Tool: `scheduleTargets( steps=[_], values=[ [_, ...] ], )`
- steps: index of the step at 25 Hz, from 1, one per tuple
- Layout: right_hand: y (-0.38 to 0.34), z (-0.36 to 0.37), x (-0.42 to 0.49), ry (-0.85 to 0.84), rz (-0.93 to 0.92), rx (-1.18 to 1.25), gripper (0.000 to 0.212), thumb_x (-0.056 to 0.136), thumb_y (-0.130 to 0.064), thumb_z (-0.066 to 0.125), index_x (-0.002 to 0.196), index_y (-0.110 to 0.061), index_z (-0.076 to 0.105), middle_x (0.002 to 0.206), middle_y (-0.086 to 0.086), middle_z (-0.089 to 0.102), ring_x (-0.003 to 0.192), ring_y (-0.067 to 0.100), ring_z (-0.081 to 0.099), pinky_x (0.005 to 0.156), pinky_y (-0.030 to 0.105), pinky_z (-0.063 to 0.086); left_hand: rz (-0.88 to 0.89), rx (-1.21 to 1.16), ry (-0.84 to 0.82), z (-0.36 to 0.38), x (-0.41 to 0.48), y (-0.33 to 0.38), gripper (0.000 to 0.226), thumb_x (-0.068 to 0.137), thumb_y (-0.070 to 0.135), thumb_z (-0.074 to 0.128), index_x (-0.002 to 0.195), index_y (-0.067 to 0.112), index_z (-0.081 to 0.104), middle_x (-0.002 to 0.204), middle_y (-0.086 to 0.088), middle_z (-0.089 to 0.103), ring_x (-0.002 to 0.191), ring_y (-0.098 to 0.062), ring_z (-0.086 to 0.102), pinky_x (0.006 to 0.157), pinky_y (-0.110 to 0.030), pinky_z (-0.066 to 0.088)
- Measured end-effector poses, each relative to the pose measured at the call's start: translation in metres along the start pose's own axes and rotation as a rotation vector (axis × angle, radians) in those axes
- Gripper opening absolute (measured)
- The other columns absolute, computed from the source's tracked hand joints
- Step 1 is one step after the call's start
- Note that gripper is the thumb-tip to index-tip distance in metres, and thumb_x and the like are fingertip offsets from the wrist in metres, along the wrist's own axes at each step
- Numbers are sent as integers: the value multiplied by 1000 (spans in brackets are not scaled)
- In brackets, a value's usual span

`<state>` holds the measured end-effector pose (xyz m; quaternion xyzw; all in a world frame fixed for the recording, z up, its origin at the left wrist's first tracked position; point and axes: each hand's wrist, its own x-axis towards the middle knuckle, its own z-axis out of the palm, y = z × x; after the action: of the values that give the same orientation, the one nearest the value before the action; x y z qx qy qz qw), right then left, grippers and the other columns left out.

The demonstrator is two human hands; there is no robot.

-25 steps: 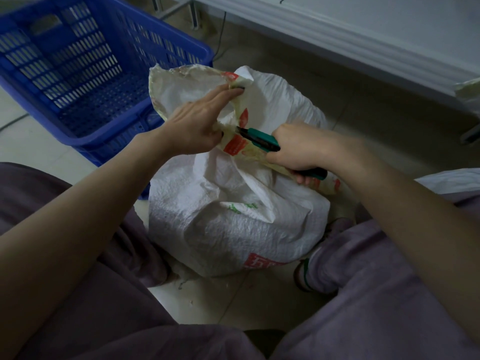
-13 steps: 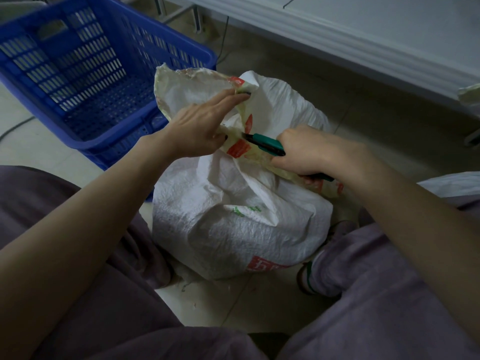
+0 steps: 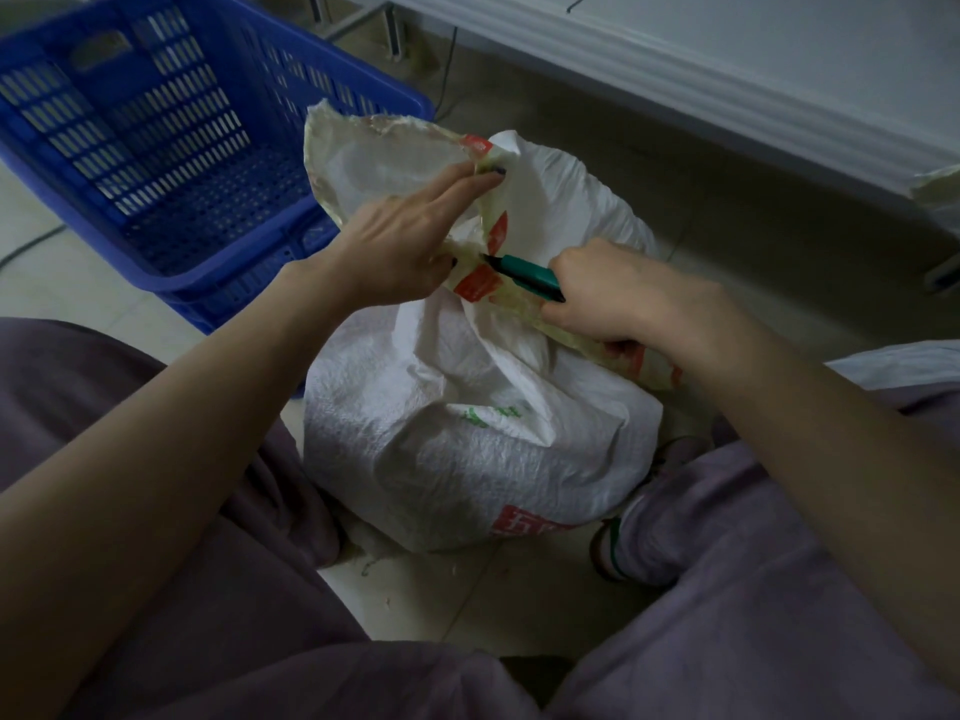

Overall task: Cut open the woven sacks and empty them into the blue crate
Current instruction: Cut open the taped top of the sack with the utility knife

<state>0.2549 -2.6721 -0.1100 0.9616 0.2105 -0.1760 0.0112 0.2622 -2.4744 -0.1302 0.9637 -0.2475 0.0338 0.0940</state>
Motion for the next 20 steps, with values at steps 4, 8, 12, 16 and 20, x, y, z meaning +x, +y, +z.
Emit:
scheduleTargets(
  steps=[4,8,12,16,20],
  values=[
    [-1,-2,-2,-51,13,9,25,93,-31,53,79,-12,43,67,3,44,56,16,45,46,28,33,-23,87,11,1,-4,0,72,87,10,55,148,16,19,153,-4,23,64,-22,48,48,-35,39],
    [-4,-6,-6,-87,28,2,28,93,-31,53,77,-12,40,66,3,43,55,15,45,46,27,31,-38,117,22,0,-5,1,70,88,12,54,149,17,19,153,-3,24,64,-18,41,48,-30,33],
    [-6,0,-3,-31,32,-12,18,94,-27,51,93,-8,53,67,3,42,55,15,45,46,27,33,-31,75,43,5,-5,6,72,84,7,56,148,16,22,152,-4,26,64,-17,42,44,-27,32],
    [-8,7,4,33,56,93,27,95,-24,51,106,-1,58,66,4,42,54,16,46,43,26,32,-7,38,45,1,0,6,76,83,7,57,148,18,20,153,-3,24,64,-21,51,44,-32,40],
    [-9,9,1,3,41,92,18,95,-26,50,93,-8,52,66,4,43,53,17,47,43,27,33,-101,34,63,0,1,0,72,86,10,56,148,19,20,154,-1,22,72,-29,57,55,-43,48]
  ],
)
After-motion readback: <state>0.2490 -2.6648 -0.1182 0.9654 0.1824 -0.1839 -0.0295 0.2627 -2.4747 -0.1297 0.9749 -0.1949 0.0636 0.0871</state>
